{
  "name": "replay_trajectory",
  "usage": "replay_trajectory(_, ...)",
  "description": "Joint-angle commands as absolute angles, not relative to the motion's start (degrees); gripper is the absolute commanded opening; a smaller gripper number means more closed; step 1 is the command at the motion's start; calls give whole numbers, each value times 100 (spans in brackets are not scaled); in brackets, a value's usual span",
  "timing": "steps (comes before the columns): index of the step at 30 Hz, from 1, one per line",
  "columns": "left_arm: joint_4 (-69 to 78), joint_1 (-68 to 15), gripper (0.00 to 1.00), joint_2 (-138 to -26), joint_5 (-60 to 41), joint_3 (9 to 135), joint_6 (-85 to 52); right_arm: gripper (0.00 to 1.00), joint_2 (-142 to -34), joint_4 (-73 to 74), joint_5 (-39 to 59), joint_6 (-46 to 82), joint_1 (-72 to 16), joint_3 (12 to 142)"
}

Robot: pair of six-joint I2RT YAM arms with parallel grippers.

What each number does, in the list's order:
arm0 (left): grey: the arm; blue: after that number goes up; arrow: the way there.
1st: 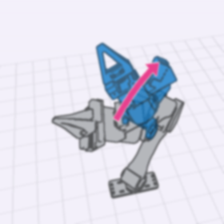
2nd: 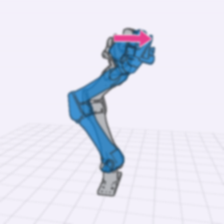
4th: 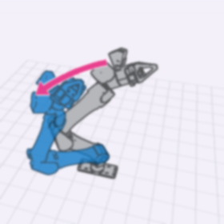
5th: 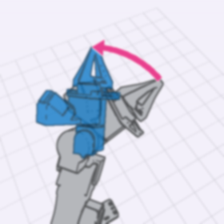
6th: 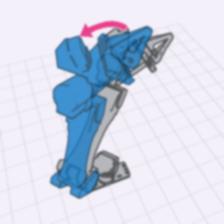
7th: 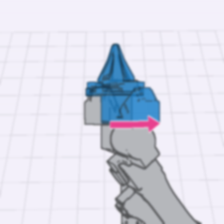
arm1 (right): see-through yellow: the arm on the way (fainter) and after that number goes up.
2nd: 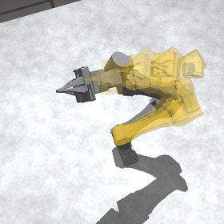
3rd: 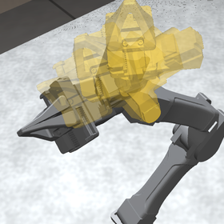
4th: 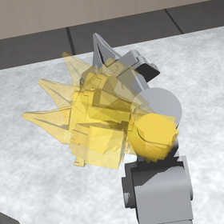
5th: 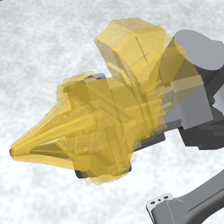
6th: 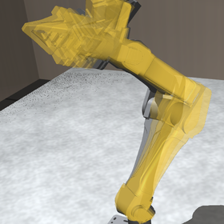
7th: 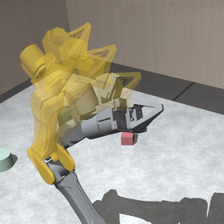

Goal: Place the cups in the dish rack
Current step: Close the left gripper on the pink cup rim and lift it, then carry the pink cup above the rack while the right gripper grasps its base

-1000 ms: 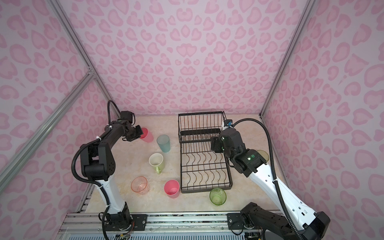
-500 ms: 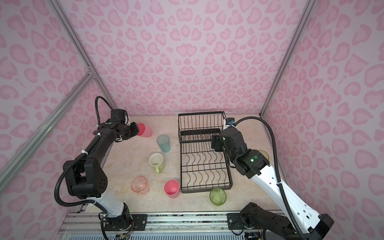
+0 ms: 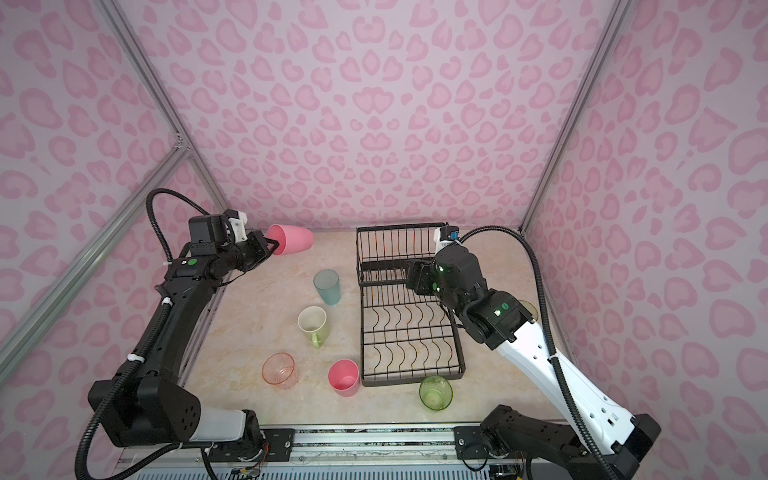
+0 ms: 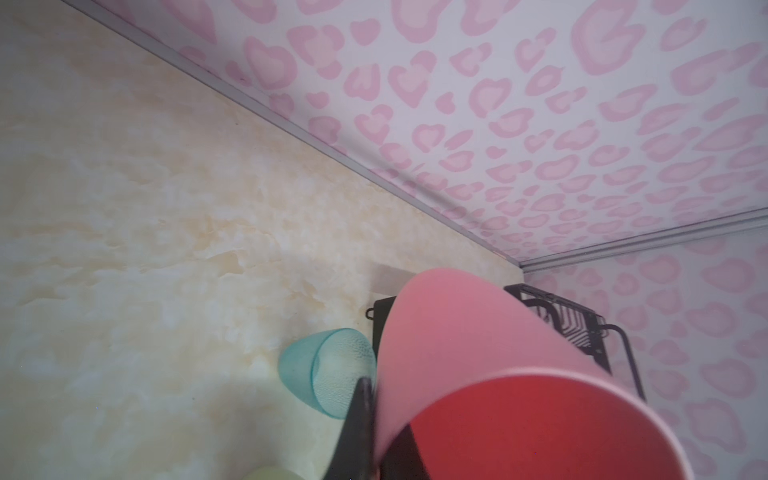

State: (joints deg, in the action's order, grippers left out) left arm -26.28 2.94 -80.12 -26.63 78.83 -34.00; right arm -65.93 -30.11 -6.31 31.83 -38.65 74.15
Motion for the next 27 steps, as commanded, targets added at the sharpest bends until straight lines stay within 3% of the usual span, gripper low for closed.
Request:
replay_trajectory(1,-1605,313,3,-7786,-3568,7721,-4069,81,-6925,-2284,101,3755,-3978,7643)
replay_trajectory(10,1256,310,3,-7796,-4814,6901,-6022,82,-7988,-1121,709,5242,-4109,8463)
replay_trajectory(22,3780,242,3,-8125,-5180,6373,-7589,85,-9247,341,870,7485,-4178,9362)
replay_trajectory(27,4277,168,3,-8282,-5203,6284,-7817,84,-9805,37,837,7899,-4301,10028)
